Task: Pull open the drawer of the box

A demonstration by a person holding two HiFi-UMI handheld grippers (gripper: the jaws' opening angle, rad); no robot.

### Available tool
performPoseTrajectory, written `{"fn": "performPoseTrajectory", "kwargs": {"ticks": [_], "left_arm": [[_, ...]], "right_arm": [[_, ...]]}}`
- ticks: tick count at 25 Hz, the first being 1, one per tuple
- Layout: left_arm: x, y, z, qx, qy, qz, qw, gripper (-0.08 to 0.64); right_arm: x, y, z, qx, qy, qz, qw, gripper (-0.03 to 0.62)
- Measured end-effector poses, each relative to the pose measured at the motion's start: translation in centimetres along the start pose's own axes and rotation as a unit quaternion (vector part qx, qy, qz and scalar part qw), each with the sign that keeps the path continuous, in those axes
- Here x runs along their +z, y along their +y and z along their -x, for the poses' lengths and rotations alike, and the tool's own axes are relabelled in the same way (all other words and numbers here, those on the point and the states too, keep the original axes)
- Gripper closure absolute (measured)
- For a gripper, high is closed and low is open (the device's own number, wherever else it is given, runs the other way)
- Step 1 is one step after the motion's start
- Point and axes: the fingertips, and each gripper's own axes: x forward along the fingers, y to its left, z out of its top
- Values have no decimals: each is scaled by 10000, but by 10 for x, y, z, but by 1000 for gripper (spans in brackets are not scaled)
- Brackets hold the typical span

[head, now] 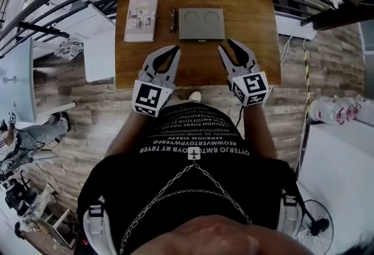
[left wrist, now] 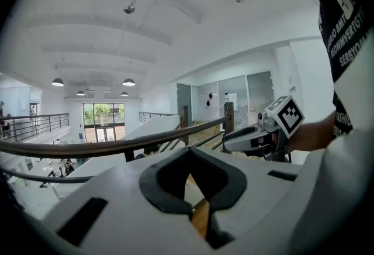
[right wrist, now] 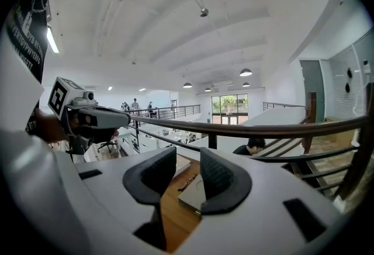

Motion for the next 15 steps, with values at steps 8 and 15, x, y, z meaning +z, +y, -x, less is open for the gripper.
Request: {"fn": "performPoseTrajectory", "kwargs": {"ticks": [8, 15], "left_arm": [[1, -11, -10, -139, 102, -47, 9998, 555], [12, -10, -20, -286, 7, -175, 9994, 555]], "right_arm": [[-41, -22, 4, -188, 358, -203, 9990, 469], [-73, -29, -3, -320, 614, -359, 9970, 469]]}}
